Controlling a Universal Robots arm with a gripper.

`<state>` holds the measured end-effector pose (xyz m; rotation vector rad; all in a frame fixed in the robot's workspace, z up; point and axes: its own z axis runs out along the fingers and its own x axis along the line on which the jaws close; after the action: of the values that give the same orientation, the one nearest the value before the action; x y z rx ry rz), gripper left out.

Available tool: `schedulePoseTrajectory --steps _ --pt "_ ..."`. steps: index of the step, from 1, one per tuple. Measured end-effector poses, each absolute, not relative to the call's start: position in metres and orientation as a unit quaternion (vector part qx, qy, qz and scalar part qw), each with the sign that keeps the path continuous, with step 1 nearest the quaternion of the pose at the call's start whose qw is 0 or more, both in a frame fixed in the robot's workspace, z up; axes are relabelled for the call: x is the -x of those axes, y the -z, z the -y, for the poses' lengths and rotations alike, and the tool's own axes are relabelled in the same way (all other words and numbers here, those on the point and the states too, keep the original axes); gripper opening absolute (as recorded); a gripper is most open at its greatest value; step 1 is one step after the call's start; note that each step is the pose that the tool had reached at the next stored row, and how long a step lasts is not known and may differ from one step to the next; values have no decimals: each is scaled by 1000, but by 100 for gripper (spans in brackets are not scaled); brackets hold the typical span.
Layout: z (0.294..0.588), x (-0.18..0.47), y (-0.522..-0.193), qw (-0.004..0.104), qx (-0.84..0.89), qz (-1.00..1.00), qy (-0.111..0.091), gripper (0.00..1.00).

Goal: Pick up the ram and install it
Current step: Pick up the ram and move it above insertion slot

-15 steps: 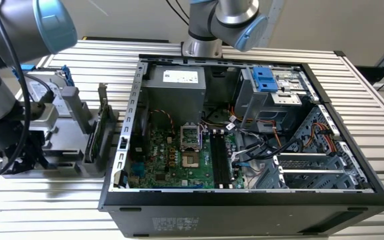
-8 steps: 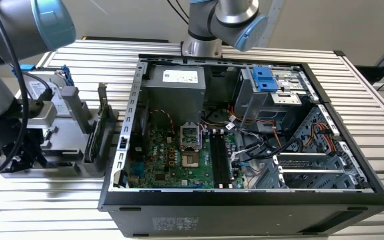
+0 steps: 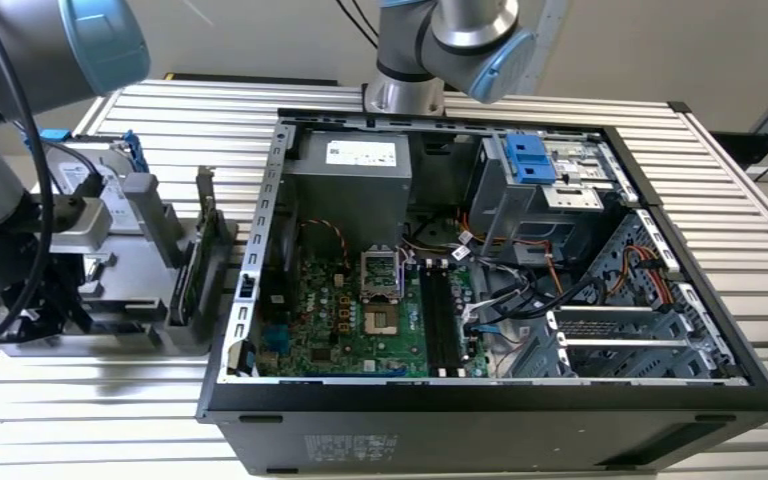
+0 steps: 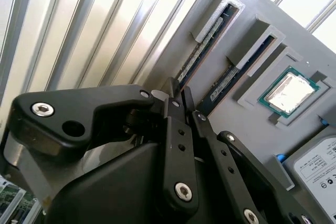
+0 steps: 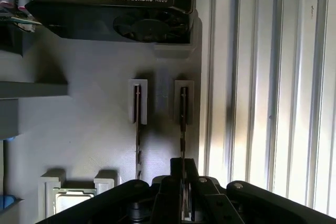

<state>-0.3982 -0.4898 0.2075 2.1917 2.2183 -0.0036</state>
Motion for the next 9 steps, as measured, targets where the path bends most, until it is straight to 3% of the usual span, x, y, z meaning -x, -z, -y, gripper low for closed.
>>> schedulePoseTrajectory --steps 9 --pt "490 398 -213 12 -703 -711 1 0"
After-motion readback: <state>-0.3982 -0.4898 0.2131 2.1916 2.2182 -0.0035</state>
